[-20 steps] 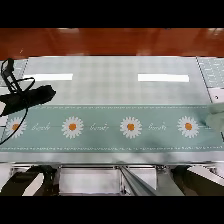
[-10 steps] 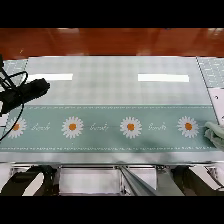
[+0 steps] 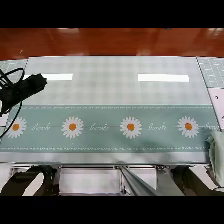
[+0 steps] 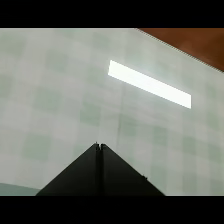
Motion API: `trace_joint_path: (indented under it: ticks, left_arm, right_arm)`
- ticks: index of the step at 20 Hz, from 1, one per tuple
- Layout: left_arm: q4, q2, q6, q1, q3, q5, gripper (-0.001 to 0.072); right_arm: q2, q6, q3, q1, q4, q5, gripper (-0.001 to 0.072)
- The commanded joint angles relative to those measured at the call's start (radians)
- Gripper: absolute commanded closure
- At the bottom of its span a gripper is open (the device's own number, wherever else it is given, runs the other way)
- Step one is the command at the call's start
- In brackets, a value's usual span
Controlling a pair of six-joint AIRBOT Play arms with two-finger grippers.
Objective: Fold the shirts.
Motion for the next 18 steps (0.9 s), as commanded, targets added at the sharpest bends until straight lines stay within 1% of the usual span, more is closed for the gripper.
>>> trace_joint_path:
  ticks: [1,2,3,4,5,6,7,8,9,10,11,12,13,14,15,16,17,18]
  left_arm:
    - [0.000,0.000,-0.001,0.001,0.001,0.071,0.0685]
    - [0.000,0.000,-0.001,0.001,0.001,0.110,0.0685]
    - [0.002,0.000,0.006,0.003,0.006,0.152,0.0685]
    - [0.004,-0.006,0.036,0.019,0.029,0.166,0.0685]
    - [0.003,-0.021,0.049,0.045,0.072,0.162,0.0685]
    - [0.003,-0.043,0.049,0.071,0.125,0.157,0.0685]
    - [0.000,-0.078,0.048,0.092,0.193,0.148,0.0685]
    - [0.000,-0.120,0.049,0.097,0.269,0.118,0.0685]
    - [0.000,-0.179,0.050,0.084,0.365,0.045,0.0685]
    - [0.000,-0.243,0.078,0.058,0.463,-0.054,0.0685]
    - [0.000,-0.315,0.132,0.020,0.561,-0.171,0.0685]
    - [0.002,-0.397,0.201,-0.026,0.662,-0.302,0.0685]
    - [0.026,-0.481,0.233,-0.066,0.747,-0.417,0.0685]
    - [0.076,-0.554,0.225,-0.097,0.805,-0.505,0.0686]
    - [0.137,-0.624,0.177,-0.114,0.840,-0.584,0.0686]
    - [0.171,-0.675,0.108,-0.116,0.846,-0.645,0.0686]
    - [0.177,-0.719,0.051,-0.113,0.842,-0.706,0.0685]
    - [0.177,-0.747,0.044,-0.110,0.840,-0.741,0.0685]
  right_arm:
    - [0.001,0.035,-0.009,0.000,0.046,0.000,0.0317]
    - [0.001,0.058,-0.009,0.000,0.134,-0.029,0.0341]
    - [-0.001,0.072,-0.009,0.000,0.269,-0.090,0.0449]
    - [-0.008,0.036,-0.008,0.007,0.490,-0.166,0.0624]
    - [-0.022,-0.023,0.001,0.043,0.689,-0.242,0.0678]
    - [-0.040,-0.052,0.022,0.126,0.843,-0.344,0.0679]
    - [-0.061,-0.076,0.057,0.241,0.924,-0.444,0.0679]
    - [-0.089,-0.118,0.113,0.406,0.946,-0.550,0.0679]
    - [-0.126,-0.146,0.175,0.586,0.918,-0.630,0.0679]
    - [-0.179,-0.152,0.247,0.789,0.845,-0.684,0.0679]
    - [-0.239,-0.149,0.316,0.970,0.739,-0.700,0.0679]
    - [-0.310,-0.130,0.385,1.150,0.594,-0.686,0.0679]
    - [-0.381,-0.098,0.438,1.307,0.428,-0.653,0.0679]
    - [-0.439,-0.071,0.464,1.424,0.275,-0.615,0.0679]
    - [-0.492,-0.039,0.468,1.518,0.128,-0.567,0.0679]
    - [-0.551,-0.011,0.468,1.587,-0.012,-0.489,0.0679]
    - [-0.605,0.033,0.468,1.625,-0.102,-0.404,0.0679]
    - [-0.654,0.068,0.468,1.643,-0.153,-0.318,0.0679]
